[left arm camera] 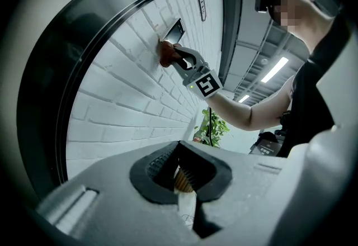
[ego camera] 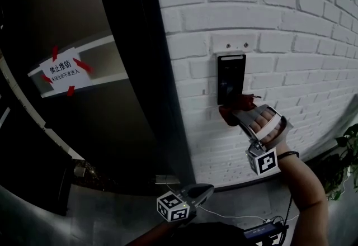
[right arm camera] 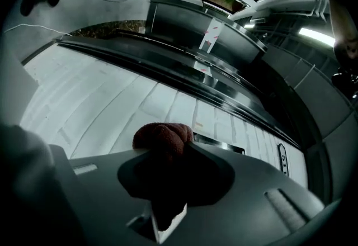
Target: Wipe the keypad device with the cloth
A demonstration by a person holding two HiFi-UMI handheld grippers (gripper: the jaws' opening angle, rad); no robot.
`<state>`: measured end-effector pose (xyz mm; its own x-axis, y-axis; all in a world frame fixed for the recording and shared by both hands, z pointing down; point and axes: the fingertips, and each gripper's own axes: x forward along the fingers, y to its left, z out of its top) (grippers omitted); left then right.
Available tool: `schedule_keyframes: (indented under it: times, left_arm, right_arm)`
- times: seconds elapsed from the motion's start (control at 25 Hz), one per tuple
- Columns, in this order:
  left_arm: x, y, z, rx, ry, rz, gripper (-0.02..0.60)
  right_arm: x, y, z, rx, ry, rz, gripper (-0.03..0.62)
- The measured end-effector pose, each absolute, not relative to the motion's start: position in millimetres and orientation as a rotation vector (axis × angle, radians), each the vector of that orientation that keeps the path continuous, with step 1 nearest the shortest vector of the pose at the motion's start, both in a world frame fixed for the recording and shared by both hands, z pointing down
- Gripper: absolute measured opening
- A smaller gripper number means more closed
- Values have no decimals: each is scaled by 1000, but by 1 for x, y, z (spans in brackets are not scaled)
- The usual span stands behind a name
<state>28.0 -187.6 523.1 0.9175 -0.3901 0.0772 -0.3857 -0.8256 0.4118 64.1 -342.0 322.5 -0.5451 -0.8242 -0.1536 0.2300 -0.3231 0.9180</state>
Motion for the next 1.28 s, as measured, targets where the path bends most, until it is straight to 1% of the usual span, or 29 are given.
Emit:
schedule_keyframes:
  times: [0.12, 0.24, 0.36, 0.48, 0.76, 0.84, 0.92, 1.08, 1.28]
  left_arm:
    - [31, -185, 523, 2650, -565, -12, 4]
    - [35, -183, 525, 2647, -562, -3, 3]
    - [42, -180, 526, 2643, -553, 2, 3]
    - [46, -176, 529, 2633, -559, 5, 3]
    - [47, -178, 535, 2610, -634, 16, 4]
    - [50, -176, 540, 2609, -652, 33, 3]
    - [51, -171, 550, 2603, -672, 68, 3]
    - [48, -159, 569, 2558, -721, 83, 3]
    - [39, -143, 574, 2552, -759, 64, 3]
  right_arm:
    - [88, -348, 316, 927, -1226, -1869, 81]
    - [103, -345, 310, 1025, -1384, -1785, 83]
    - [108, -330, 301, 1122, -1667, -1666, 84]
    - [113, -313, 313, 1129, -2056, -1407, 86]
    - [127, -275, 432, 862, -2709, -581, 86]
    - [131, -259, 467, 821, -2858, -299, 86]
    - [130, -240, 494, 754, -2963, -92, 86]
    - [137, -205, 539, 678, -3041, 151, 86]
    - [153, -168, 590, 741, -3010, 378, 86]
